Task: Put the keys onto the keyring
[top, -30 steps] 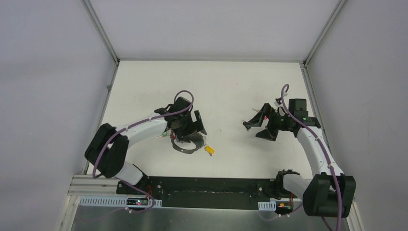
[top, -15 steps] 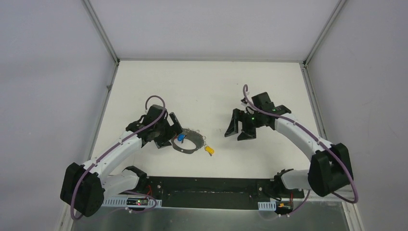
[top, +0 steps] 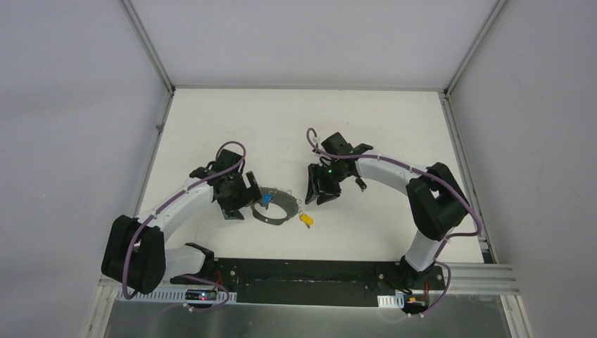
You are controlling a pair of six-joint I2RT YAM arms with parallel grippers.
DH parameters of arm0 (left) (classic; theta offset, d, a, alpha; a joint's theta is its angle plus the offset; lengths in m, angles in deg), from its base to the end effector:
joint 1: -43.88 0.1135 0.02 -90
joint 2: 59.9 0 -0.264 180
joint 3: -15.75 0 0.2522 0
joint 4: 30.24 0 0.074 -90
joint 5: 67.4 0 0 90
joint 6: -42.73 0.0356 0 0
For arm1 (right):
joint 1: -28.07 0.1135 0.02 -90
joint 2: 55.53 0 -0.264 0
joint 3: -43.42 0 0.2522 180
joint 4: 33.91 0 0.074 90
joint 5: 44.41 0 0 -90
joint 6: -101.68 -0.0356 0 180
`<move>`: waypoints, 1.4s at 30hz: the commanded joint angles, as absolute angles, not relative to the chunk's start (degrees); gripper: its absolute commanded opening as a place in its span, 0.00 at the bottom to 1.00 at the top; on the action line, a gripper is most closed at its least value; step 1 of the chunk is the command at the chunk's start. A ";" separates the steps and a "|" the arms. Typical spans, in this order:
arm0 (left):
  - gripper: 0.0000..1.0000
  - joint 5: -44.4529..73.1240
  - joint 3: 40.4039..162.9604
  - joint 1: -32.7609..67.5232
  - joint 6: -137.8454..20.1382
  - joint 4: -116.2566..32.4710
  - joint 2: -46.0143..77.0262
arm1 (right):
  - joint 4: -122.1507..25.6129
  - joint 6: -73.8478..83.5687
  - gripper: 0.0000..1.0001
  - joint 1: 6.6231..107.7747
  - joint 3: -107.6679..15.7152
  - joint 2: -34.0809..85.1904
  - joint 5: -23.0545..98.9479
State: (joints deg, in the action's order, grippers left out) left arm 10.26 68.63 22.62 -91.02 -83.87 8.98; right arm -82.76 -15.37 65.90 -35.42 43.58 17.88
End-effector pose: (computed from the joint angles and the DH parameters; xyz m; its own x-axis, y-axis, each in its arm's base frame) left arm 0.1884 -0.0815 0.1883 -0.9240 -0.3654 -0.1129 -0.2982 0.8732 -0.3854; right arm 0.2552 0.2191 0.1882 -0.9637 -0.2386 -0.1198 -0.2646 0.7928 0.5490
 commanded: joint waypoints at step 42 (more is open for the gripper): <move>0.83 3.21 65.37 23.05 -94.73 -74.59 9.89 | -74.18 -18.35 0.00 71.84 -38.81 53.97 16.23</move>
